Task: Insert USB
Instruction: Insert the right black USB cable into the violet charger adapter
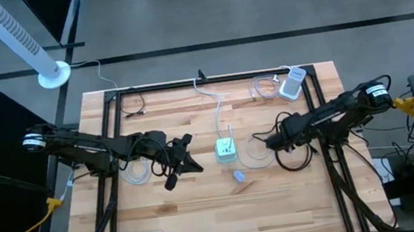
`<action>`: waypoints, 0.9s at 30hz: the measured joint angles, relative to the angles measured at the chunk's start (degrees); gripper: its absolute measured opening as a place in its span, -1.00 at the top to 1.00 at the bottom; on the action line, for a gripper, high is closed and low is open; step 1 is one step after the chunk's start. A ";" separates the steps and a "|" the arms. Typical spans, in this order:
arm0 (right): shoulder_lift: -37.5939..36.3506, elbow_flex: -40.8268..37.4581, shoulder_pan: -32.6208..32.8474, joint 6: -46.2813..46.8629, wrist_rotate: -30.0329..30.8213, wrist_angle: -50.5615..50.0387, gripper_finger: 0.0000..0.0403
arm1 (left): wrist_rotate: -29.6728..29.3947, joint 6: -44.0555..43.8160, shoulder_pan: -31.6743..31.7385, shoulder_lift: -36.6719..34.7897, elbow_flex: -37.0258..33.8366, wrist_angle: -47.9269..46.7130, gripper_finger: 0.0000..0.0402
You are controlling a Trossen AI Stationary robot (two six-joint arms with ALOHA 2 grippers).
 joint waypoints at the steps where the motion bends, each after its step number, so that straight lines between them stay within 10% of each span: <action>1: 0.00 0.00 -0.46 0.04 0.00 0.02 0.33 | 0.00 -0.01 0.00 0.00 0.00 0.01 0.96; 27: 1.03 -2.30 -6.78 -7.80 -0.38 11.34 0.56 | 0.02 -0.01 0.00 0.00 0.00 -0.04 0.96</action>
